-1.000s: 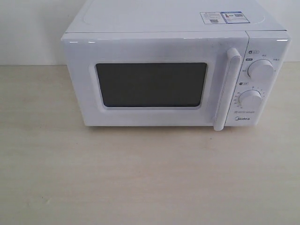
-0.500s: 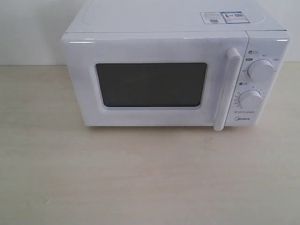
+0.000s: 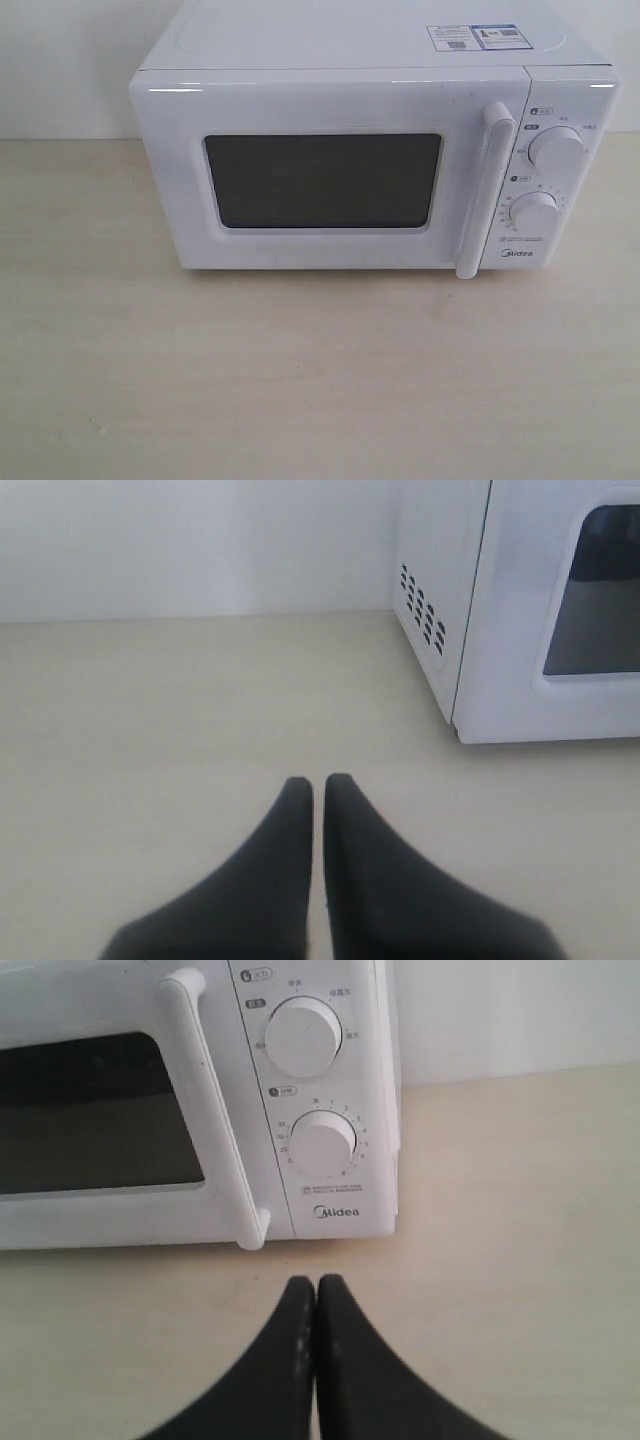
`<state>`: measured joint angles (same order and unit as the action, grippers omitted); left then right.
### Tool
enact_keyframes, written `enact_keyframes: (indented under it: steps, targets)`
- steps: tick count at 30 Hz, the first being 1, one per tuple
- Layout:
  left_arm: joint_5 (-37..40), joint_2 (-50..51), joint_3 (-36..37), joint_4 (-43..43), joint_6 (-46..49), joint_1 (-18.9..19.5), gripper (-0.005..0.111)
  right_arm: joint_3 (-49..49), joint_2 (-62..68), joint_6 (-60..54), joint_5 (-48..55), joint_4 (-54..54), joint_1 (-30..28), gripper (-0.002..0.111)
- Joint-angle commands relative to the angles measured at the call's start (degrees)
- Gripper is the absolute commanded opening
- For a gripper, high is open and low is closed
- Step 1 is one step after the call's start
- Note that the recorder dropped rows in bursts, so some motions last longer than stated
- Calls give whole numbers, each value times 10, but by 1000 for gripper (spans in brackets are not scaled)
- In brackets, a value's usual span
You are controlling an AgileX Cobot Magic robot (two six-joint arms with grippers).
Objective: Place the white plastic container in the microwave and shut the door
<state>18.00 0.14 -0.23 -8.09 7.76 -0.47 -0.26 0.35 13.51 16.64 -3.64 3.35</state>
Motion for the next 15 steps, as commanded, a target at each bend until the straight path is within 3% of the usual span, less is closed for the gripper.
enact_keyframes:
  steps: [1, 15]
  targets:
    - [0, -1, 2, -5, 2, -2, 4, 3, -3, -36, 37, -8, -4, 0]
    - [0, -1, 2, -5, 2, -2, 4, 3, -3, -36, 37, -5, -30, 0]
